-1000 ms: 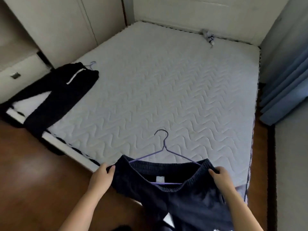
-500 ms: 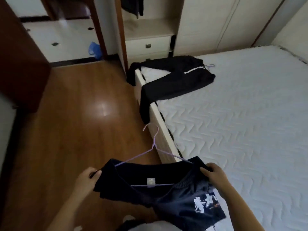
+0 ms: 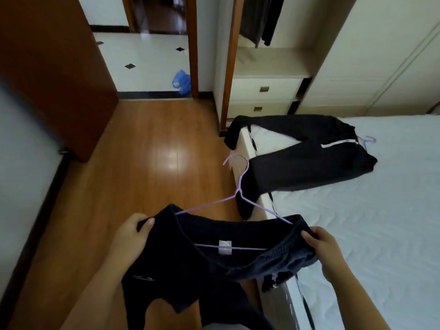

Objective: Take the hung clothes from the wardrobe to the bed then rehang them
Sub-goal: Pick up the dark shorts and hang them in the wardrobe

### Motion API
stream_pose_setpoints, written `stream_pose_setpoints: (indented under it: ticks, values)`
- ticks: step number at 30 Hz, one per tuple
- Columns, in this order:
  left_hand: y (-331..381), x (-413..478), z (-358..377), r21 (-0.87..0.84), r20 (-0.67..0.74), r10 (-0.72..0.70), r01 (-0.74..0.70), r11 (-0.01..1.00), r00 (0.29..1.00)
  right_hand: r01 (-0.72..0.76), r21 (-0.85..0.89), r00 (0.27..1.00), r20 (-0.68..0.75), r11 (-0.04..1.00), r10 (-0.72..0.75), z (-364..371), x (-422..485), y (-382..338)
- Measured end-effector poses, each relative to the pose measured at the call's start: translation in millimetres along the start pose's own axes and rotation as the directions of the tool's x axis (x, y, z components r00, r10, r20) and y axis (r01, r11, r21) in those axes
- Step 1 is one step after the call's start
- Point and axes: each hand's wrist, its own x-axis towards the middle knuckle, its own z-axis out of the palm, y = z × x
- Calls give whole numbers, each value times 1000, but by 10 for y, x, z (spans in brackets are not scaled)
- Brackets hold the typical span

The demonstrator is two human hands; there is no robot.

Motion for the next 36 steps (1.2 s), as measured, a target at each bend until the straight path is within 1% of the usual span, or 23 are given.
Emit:
stream_pose_setpoints:
  ticks: [4,7,9,10,14,15,18,21,23,25,29,32,36]
  values:
    - [679,779,-142,-46,-65,93,-96,994,994,86,40,996,-40,995,-84,148,881,-760]
    - [1074,1300,-226,-10,-126,149,-152,988,981,138,72,990,-26,988,-136,248,1453,-1323]
    - [1246,1652,-289,40,-134,144,-140,989,980,147,86,989,-1,985,-147,339,1786,-1658]
    - [1296,1831,-331,53,-137,114,-108,993,984,154,74,988,15,985,-156,411,1956,-1807]
    - [1363,2559,-500,-1,-226,32,-33,999,974,199,-2,975,102,980,-198,819,2567,-2314]
    - [1389,2771,-545,2,-255,30,-31,1000,966,208,-18,972,114,978,-204,951,2722,-2437]
    - [1510,3517,-692,106,-301,102,-74,992,948,215,-52,970,129,975,-207,1380,3238,-2801]
    - [1694,4288,-857,126,-328,96,-57,990,940,205,-80,974,117,975,-196,1801,3748,-3187]
    - [1818,4773,-987,142,-323,83,-39,989,943,182,-80,981,86,980,-175,2049,4090,-3466]
    - [1928,5237,-1107,162,-303,67,-18,987,951,184,-118,982,53,976,-179,2252,4381,-3766]
    - [2255,6214,-1233,150,-250,73,-36,988,965,203,-148,977,-32,968,-210,2457,4924,-4324]
    - [2651,6809,-1178,139,-173,124,-100,985,977,179,-125,977,-98,976,-191,2401,5236,-4552]
    - [3206,7416,-882,47,-75,216,-213,976,974,117,-78,974,-186,990,-130,2123,5659,-4669]
